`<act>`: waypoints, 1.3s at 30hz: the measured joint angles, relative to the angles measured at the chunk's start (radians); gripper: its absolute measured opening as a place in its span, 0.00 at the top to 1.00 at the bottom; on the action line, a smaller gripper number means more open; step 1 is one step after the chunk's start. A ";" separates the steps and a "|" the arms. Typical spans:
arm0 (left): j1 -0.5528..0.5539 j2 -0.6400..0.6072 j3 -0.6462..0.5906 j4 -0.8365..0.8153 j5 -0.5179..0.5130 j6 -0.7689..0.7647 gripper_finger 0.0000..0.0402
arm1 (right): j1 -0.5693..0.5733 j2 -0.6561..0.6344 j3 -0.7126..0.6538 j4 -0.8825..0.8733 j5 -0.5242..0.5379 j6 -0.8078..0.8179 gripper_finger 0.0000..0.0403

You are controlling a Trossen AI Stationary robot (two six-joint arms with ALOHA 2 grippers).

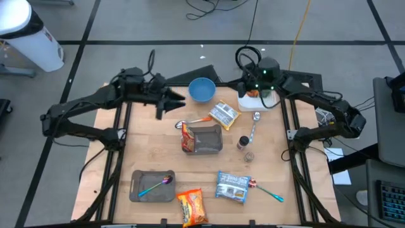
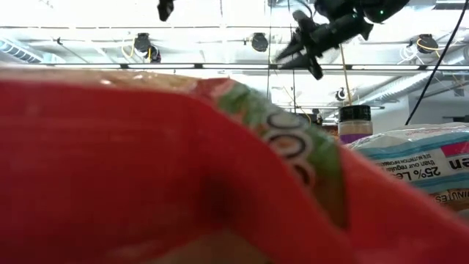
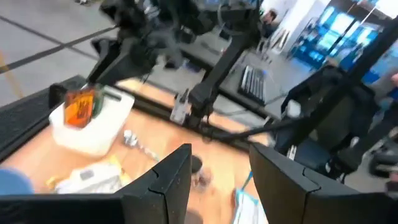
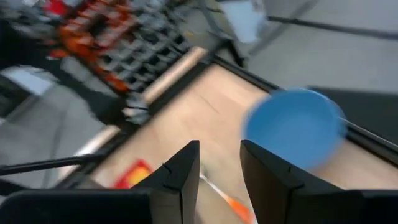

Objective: Pick & Place Food Item
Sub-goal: Put the orange spoon into the bottom black bin

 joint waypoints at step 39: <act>-0.476 -0.001 -0.002 -0.305 -0.575 -0.075 0.58 | 0.502 0.286 0.000 0.765 0.192 0.271 0.42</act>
